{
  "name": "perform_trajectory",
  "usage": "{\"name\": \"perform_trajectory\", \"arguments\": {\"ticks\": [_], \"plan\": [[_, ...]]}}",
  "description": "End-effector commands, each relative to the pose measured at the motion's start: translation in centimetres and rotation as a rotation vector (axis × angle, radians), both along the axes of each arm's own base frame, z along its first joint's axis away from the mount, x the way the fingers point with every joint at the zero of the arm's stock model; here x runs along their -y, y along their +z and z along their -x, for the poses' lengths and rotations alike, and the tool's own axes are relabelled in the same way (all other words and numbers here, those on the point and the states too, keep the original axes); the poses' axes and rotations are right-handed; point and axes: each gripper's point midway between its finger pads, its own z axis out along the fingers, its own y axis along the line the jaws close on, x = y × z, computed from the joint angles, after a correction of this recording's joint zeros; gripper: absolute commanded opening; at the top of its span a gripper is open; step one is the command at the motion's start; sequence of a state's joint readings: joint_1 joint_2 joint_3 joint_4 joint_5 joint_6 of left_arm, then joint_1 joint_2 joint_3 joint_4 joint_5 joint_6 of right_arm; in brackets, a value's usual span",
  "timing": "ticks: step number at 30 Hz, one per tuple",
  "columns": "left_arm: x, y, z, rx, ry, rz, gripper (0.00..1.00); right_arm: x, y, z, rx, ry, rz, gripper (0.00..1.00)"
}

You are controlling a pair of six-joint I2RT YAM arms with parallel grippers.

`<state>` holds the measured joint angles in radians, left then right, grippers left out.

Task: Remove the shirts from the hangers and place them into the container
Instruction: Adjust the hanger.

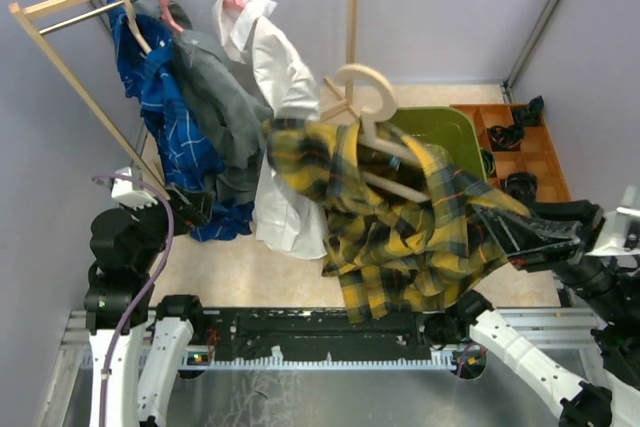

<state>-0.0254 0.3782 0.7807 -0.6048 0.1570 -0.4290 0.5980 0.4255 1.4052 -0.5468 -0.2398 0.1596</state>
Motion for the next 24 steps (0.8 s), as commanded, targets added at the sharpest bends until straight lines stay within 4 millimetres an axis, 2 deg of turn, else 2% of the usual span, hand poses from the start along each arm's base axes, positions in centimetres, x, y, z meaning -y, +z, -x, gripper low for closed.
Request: {"name": "perform_trajectory", "arguments": {"ticks": [1,3,6,8,9,10,12,16,20,24], "plan": [[0.4,0.5,-0.2,0.027,-0.029,-0.002,0.99,0.4,-0.9,-0.8,-0.044,-0.028,-0.073,0.00],[0.5,0.2,-0.2,0.019,-0.027,0.004,0.99,2.4,-3.6,-4.0,-0.154,-0.212,-0.102,0.00],[0.8,-0.1,-0.4,0.010,-0.041,0.016,0.99,5.8,-8.8,-8.6,-0.347,-0.523,-0.083,0.00],[0.9,-0.5,-0.5,-0.008,-0.046,0.017,0.99,7.7,-10.8,-9.5,-0.406,-0.656,-0.071,0.00],[0.9,-0.7,-0.5,-0.016,-0.047,0.015,0.99,8.4,-10.9,-9.5,-0.409,-0.688,-0.086,0.00],[0.8,-0.8,-0.5,-0.021,-0.045,0.012,0.99,8.9,-10.7,-9.2,-0.397,-0.701,-0.111,0.00],[0.7,-1.2,-0.6,-0.033,-0.036,0.009,0.99,9.5,-8.9,-8.1,-0.332,-0.671,-0.185,0.00],[0.7,-1.6,-0.8,-0.045,-0.034,0.015,0.99,11.0,-5.5,-4.7,-0.212,-0.603,-0.305,0.00],[0.7,-2.0,-1.1,-0.058,-0.035,0.019,0.99,9.9,-2.6,-0.7,-0.112,-0.420,-0.302,0.00],[0.6,-1.8,-1.1,-0.053,-0.027,0.016,0.99,9.3,0.2,4.5,0.027,-0.234,-0.308,0.00]]}}
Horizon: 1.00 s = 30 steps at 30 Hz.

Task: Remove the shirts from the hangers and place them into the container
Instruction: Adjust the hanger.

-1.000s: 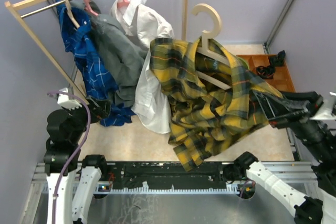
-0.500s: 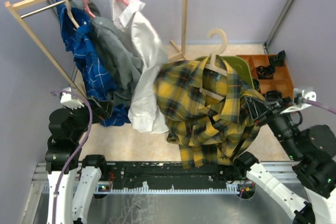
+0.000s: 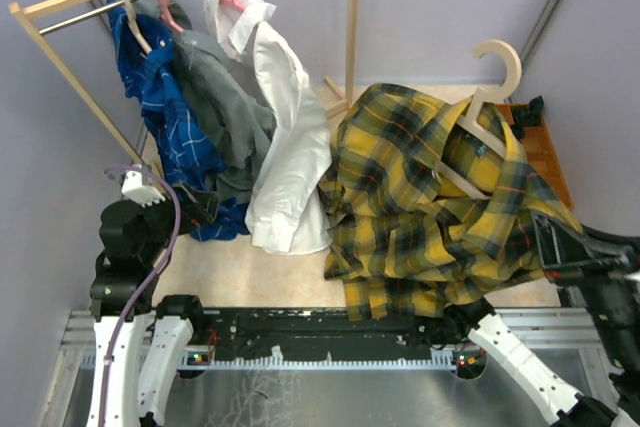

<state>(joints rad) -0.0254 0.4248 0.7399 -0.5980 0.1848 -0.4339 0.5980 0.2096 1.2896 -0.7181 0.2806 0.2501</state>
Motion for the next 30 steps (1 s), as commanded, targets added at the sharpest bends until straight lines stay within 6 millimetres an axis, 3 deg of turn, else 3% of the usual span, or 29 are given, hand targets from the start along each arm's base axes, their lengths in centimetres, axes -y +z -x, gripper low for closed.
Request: {"name": "perform_trajectory", "arguments": {"ticks": [1,3,7,11,14,18,20,23,25,28,30], "plan": [[0.0,0.7,-0.3,0.030,0.002,0.006,0.99,-0.2,7.0,7.9,0.328,0.226,-0.058,0.00],[-0.1,0.7,-0.3,0.032,0.008,0.006,0.99,-0.9,7.8,9.5,0.382,0.296,-0.036,0.00],[-0.2,0.9,-0.2,0.040,0.019,0.011,0.99,-4.7,7.7,11.6,0.451,0.517,0.064,0.00],[-0.5,1.2,0.1,0.045,0.033,0.006,0.99,-7.9,5.8,10.0,0.400,0.633,0.099,0.00],[-1.1,1.4,0.3,0.052,0.071,-0.001,0.99,-11.7,2.7,6.9,0.285,0.739,0.136,0.00],[-2.1,2.0,0.8,0.067,0.127,-0.012,0.99,-16.4,-4.3,-1.0,-0.015,0.736,0.210,0.00],[-2.5,2.3,1.1,0.077,0.150,-0.015,0.99,-18.7,-7.5,-3.9,-0.100,0.767,0.255,0.00],[-3.0,3.0,1.5,0.105,0.177,-0.012,0.99,-22.0,-12.0,-6.1,-0.175,0.881,0.301,0.00],[-3.1,3.6,1.9,0.133,0.183,-0.010,0.99,-23.3,-14.2,-8.0,-0.218,0.885,0.321,0.00],[-3.0,4.8,2.5,0.185,0.177,-0.002,0.99,-24.9,-15.9,-11.1,-0.219,0.850,0.287,0.00],[-2.3,5.8,2.6,0.226,0.134,-0.004,0.99,-24.5,-16.5,-14.7,-0.246,0.696,0.260,0.00]]}}
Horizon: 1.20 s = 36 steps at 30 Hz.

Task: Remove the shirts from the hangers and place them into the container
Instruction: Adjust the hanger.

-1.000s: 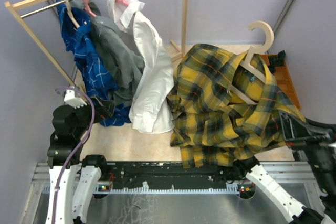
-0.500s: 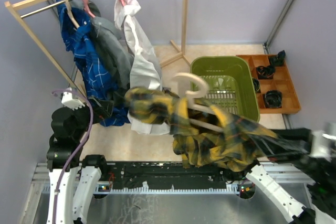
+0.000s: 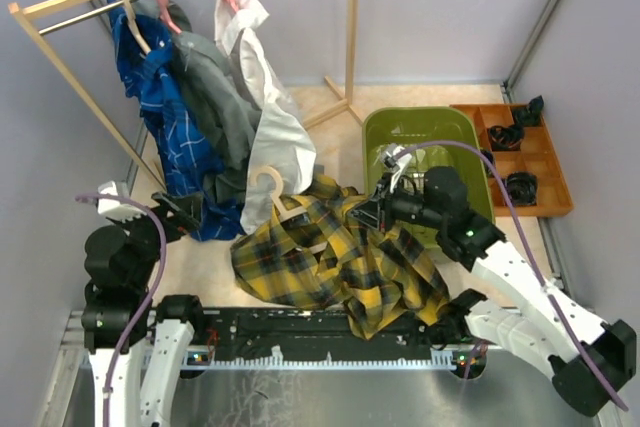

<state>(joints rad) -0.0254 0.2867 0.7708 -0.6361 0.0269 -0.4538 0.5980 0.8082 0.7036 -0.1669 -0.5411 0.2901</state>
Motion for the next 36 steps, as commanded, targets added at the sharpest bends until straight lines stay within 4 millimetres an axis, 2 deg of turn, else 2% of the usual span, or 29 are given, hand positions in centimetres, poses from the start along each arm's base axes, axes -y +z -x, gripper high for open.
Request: {"name": "perform_trajectory", "arguments": {"ticks": [1,4,6,9,11,13,15,18,20,21,25,28,33,36], "plan": [[1.0,3.2,0.6,0.108,-0.065,-0.006,0.99,-0.1,5.3,-6.2,0.239,-0.212,-0.122,0.00],[2.4,3.4,0.3,0.100,-0.148,-0.002,0.99,2.5,5.9,-10.8,0.302,-0.489,-0.115,0.00],[3.4,3.3,-0.1,0.087,-0.201,0.008,0.99,3.1,5.9,-13.0,0.322,-0.575,-0.076,0.00],[4.6,2.7,-0.8,0.050,-0.272,0.029,0.99,1.8,4.7,-15.4,0.262,-0.559,0.040,0.00],[5.3,2.4,-1.1,0.034,-0.311,0.041,0.99,-0.1,4.8,-15.3,0.230,-0.466,0.045,0.00],[5.9,2.3,-1.2,0.022,-0.348,0.049,0.99,-1.1,5.3,-14.0,0.216,-0.403,-0.032,0.00],[6.6,2.1,-1.2,0.011,-0.392,0.054,0.99,-1.1,5.8,-11.9,0.219,-0.359,-0.131,0.00],[7.5,2.1,-1.0,0.005,-0.457,0.065,0.99,-0.8,5.0,-7.4,0.201,-0.249,-0.231,0.00],[8.9,2.4,-0.5,0.018,-0.549,0.088,0.99,-0.7,5.0,-4.3,0.202,-0.157,-0.272,0.00],[9.3,2.5,-0.5,0.026,-0.573,0.100,0.99,-0.4,4.9,-3.4,0.210,-0.140,-0.273,0.00],[11.5,3.2,0.4,0.048,-0.726,0.183,0.98,1.2,4.1,-1.6,0.260,-0.130,-0.205,0.00],[12.7,4.1,0.8,0.081,-0.829,0.228,0.92,1.5,3.9,-0.1,0.274,-0.083,-0.183,0.00],[12.5,4.5,-0.1,0.071,-0.795,0.249,0.90,0.3,5.1,2.3,0.272,0.063,-0.254,0.00],[12.9,3.9,-0.8,0.039,-0.791,0.264,0.86,0.0,5.4,2.4,0.250,0.072,-0.277,0.00]]}}
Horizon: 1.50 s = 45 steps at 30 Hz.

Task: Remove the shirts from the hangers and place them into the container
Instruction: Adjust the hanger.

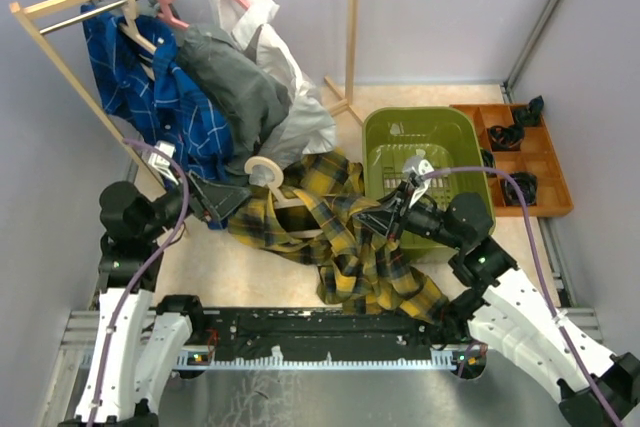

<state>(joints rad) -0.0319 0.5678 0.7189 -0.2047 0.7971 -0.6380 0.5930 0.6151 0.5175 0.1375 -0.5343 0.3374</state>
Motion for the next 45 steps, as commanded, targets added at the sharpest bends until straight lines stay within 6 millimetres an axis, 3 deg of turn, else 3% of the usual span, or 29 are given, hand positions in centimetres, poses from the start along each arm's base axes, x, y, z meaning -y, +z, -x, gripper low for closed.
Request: {"name": "perform_trajectory", "arguments": {"ticks": [1,8,13,20,24,30,33,40,45], "plan": [[1.2,0.8,-0.3,0.009,-0.046,0.023,0.85,-0.8,2.4,1.2,0.039,0.087,-0.076,0.00],[7.5,1.1,1.0,-0.040,-0.124,0.043,0.73,-0.4,0.6,-0.8,-0.017,-0.014,-0.031,0.00],[9.6,-1.7,0.0,-0.123,-0.030,0.045,0.67,-0.3,0.6,-0.8,-0.023,-0.019,-0.024,0.00],[9.8,-4.2,-1.5,-0.158,0.082,0.011,0.66,0.1,0.9,-0.5,-0.001,-0.026,-0.017,0.00],[8.4,-6.3,-2.1,-0.201,0.177,-0.077,0.66,0.3,0.9,-0.6,0.001,-0.039,-0.008,0.00],[6.8,-6.5,-2.3,-0.180,0.241,-0.105,0.68,0.3,1.3,-0.2,0.008,-0.020,-0.005,0.00],[7.2,-6.8,-2.4,-0.172,0.227,-0.098,0.70,-0.1,2.0,1.1,0.024,0.047,-0.028,0.00],[9.7,-7.5,-1.8,-0.179,0.102,-0.105,0.59,0.0,3.6,2.9,0.064,0.109,-0.082,0.00],[9.8,-6.9,-1.4,-0.152,0.065,-0.129,0.38,0.2,3.0,2.1,0.039,0.067,-0.059,0.00]]}}
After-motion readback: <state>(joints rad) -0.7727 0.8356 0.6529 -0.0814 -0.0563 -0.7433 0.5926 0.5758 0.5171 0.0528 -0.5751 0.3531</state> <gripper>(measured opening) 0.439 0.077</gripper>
